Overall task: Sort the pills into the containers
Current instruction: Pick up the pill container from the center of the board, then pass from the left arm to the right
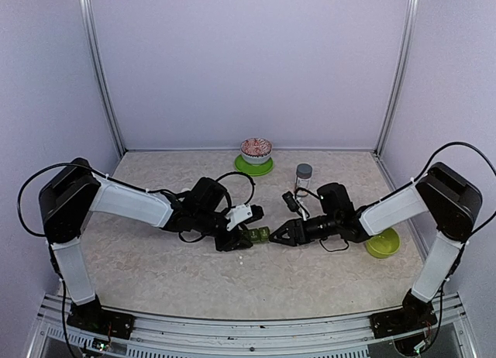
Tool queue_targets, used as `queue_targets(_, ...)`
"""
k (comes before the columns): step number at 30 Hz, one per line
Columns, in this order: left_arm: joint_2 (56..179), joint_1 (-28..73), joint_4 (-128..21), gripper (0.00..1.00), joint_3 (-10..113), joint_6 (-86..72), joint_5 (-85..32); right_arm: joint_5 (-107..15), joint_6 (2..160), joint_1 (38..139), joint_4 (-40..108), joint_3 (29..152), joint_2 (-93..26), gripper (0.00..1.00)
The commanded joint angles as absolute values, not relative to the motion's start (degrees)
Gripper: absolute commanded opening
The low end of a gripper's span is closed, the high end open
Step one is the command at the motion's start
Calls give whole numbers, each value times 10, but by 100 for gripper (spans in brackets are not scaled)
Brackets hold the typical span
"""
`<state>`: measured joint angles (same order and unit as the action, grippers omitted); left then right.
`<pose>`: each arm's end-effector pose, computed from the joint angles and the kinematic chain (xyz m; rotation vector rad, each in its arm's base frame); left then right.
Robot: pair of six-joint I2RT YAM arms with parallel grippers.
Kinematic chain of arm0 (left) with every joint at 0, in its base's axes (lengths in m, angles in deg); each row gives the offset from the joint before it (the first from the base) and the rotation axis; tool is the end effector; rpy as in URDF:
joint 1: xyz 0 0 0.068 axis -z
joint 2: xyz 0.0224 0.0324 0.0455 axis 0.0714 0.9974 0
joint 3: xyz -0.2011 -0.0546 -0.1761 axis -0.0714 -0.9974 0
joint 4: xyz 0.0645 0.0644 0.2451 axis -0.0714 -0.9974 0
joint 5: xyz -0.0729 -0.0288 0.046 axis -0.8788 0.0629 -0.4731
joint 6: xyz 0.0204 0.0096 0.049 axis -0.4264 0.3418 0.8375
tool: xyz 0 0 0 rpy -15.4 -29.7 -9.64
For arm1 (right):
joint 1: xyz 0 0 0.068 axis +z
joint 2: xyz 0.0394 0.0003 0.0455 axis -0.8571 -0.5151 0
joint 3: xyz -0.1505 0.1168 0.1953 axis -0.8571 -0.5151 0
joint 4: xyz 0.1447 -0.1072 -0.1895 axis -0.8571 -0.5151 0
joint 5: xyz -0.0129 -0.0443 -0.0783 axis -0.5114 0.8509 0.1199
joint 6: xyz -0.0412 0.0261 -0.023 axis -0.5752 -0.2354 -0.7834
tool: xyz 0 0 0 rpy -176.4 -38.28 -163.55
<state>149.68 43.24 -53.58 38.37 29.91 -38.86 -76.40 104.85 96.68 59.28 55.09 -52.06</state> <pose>0.2490 -0.2888 0.1421 1.5538 1.8351 -0.6170 0.2436 0.2161 0.1354 -0.5737 2.3050 1.3639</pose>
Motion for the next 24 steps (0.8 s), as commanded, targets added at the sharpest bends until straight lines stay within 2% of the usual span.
queue_targets(1,1465,455,-502,35,373,291,-368,-814,1115,962,669,556,-545,60)
queue_targets(17,1453,487,-493,35,373,295,-355,-888,1241,962,805,543,-603,58)
queue_targets(24,1452,497,-485,35,368,297,-351,-897,1273,963,853,538,-628,53)
